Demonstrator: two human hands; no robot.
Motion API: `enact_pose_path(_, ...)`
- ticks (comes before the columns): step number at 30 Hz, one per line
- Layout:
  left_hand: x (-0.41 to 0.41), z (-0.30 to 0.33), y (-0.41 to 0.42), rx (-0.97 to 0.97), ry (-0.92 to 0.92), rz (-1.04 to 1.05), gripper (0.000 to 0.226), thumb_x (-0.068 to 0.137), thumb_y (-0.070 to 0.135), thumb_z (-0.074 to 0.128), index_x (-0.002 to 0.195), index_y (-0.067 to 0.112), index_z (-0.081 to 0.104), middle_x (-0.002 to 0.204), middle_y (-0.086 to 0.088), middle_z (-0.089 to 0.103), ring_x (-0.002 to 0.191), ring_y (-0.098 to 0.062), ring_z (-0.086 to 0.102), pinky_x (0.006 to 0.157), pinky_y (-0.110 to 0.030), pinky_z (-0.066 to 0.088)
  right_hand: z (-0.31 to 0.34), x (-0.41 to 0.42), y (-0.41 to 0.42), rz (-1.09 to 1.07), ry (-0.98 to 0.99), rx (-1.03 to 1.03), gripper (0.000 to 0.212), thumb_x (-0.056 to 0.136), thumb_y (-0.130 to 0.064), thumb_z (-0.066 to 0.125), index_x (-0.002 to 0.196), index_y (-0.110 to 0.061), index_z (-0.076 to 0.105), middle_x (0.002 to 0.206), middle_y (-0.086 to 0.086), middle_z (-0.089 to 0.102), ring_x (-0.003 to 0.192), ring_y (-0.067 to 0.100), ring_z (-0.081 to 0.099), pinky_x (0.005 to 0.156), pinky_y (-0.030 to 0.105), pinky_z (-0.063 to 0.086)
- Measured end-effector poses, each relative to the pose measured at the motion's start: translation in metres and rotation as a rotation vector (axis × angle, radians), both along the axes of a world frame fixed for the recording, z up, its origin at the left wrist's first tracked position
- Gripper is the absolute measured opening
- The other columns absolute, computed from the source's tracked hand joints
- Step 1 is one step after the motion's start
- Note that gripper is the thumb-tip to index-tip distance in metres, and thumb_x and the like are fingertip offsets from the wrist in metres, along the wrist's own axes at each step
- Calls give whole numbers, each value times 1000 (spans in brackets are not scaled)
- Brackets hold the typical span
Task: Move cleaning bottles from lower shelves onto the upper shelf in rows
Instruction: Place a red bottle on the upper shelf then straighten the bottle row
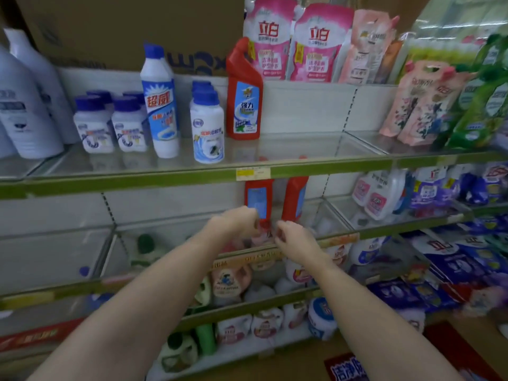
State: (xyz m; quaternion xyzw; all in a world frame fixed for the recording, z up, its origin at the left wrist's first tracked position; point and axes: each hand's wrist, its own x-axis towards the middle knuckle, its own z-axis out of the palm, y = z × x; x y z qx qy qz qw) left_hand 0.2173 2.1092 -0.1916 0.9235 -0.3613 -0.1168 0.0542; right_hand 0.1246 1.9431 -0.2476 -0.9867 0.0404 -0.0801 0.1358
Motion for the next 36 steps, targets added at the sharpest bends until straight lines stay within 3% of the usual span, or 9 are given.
enact_pose_path(3, -6, -30, 12, -34, 32, 62, 21, 90, 34, 61, 76, 19, 53, 94, -7, 66, 74, -23, 57, 61, -30, 42, -18, 3, 15, 32, -7, 79, 10, 96, -28, 55, 91, -23, 49, 90, -2, 55, 89, 22, 58, 70, 34, 44)
enact_pose_path(6, -7, -49, 15, -34, 41, 131, 9, 94, 25, 56, 92, 17, 59, 106, -9, 65, 94, -29, 62, 73, -32, 45, -33, 14, 19, 8, -29, 165, 9, 93, -23, 59, 89, -25, 51, 89, -5, 52, 88, 23, 59, 70, 31, 39)
enact_pose_path(10, 9, -62, 10, -24, 30, 240, 22, 96, 31, 58, 112, 17, 64, 110, -6, 63, 101, -25, 63, 77, -33, 47, -47, 38, 5, 7, 30, 235, 2, 95, -20, 59, 94, -21, 58, 92, -3, 51, 87, 22, 57, 74, 30, 42)
enact_pose_path(14, 38, -70, -3, -48, -6, 262, 28, 93, 34, 60, 114, 16, 63, 118, -6, 63, 107, -27, 60, 86, -38, 50, -53, 74, -17, -75, 77, 335, 11, 95, -26, 63, 90, -27, 53, 96, -6, 54, 90, 18, 59, 80, 32, 48)
enact_pose_path(18, 66, -87, -22, -104, 17, 283, 19, 93, 25, 53, 109, 16, 56, 118, -7, 61, 102, -24, 58, 75, -34, 43, -64, 113, -44, -136, 49, 515, 18, 87, -20, 70, 99, -26, 58, 101, -3, 66, 93, 18, 64, 85, 31, 52)
enact_pose_path(22, 91, -103, -49, -277, 204, 449, 39, 94, 19, 54, 133, 22, 50, 113, 1, 65, 90, -14, 64, 66, -26, 47, -76, 146, -66, -143, -6, 693, 16, 93, -17, 66, 104, -22, 55, 98, -2, 65, 99, 23, 66, 82, 31, 49)
enact_pose_path(26, 126, -122, -75, -423, 266, 548, 60, 93, 15, 66, 147, 11, 40, 145, -11, 52, 122, -28, 58, 93, -30, 47, -82, 179, -90, -74, -51, 762, 41, 91, -16, 70, 128, -13, 54, 119, 2, 66, 110, 22, 65, 82, 35, 56)
enact_pose_path(28, 143, -128, -88, -528, 294, 612, 70, 89, 12, 71, 149, 6, 36, 146, -14, 48, 126, -33, 55, 96, -33, 45, -80, 193, -101, -12, -88, 785, 48, 89, -16, 72, 133, -14, 53, 122, 0, 66, 112, 17, 63, 94, 37, 52)
enact_pose_path(36, 177, -152, -120, -880, 353, 793, 69, 82, -18, 66, 142, -7, 33, 137, -25, 50, 120, -33, 53, 98, -39, 45, -80, 215, -112, 85, -118, 863, 55, 91, -11, 70, 141, -12, 47, 129, 4, 61, 112, 15, 56, 98, 32, 46)
